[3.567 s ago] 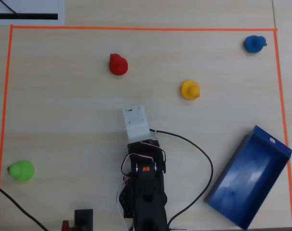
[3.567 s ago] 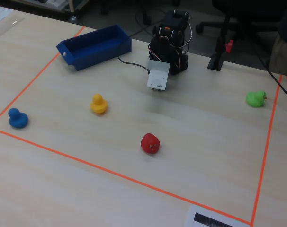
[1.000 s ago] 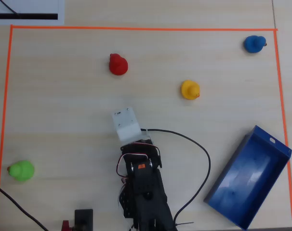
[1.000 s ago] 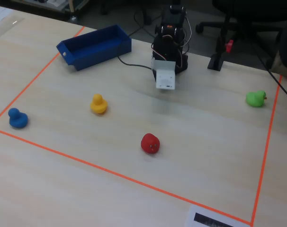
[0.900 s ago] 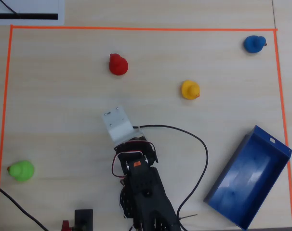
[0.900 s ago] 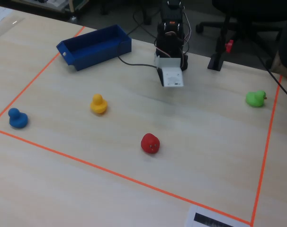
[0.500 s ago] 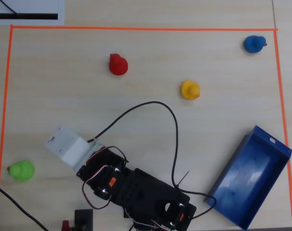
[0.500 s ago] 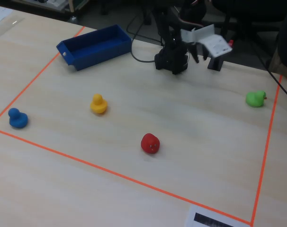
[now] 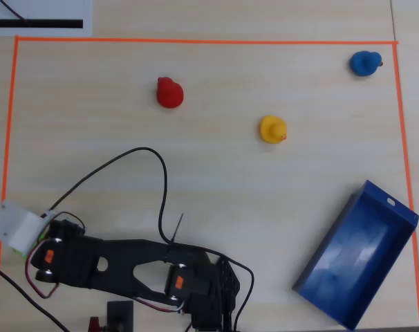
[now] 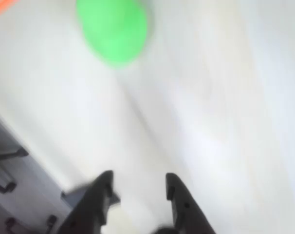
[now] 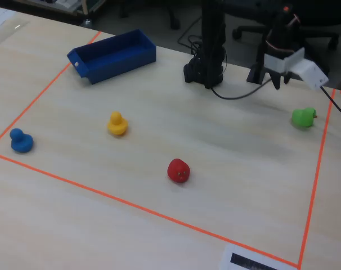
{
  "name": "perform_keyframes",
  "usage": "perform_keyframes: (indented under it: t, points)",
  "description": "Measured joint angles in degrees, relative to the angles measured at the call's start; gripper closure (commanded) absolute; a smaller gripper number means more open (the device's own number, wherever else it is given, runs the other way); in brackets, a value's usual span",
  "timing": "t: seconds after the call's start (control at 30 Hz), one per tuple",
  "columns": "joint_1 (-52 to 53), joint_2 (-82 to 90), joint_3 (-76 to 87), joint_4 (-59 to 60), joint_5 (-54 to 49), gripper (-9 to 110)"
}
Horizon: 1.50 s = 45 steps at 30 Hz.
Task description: Grasp green duck and put it into box.
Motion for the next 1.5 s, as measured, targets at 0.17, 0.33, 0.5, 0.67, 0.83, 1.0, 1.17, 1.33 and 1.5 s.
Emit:
perform_keyframes:
  t: [0.17, 0.33, 0.5, 0.67, 0.83, 1.0, 1.17, 1.33, 1.5]
  points:
    - [0.4, -9.8, -3.3, -2.0, 0.1, 82]
    - [-3.6, -10.1, -4.6, -1.1, 0.4, 78]
    - [-7.1, -10.1, -8.7, 1.2, 1.0, 76]
    - [-6.8, -15.0, -18.7, 4.4, 1.4, 75]
    - [-5.9, -23.6, -29.6, 6.7, 1.4, 75]
    - [-4.2, -30.9, -37.8, 7.7, 1.4, 74]
    - [-4.3, -34.8, -41.0, 8.0, 0.9, 73]
    - [-3.9, -38.6, -43.8, 8.3, 0.5, 73]
    - [-2.5, -42.5, -48.0, 8.5, 0.0, 73]
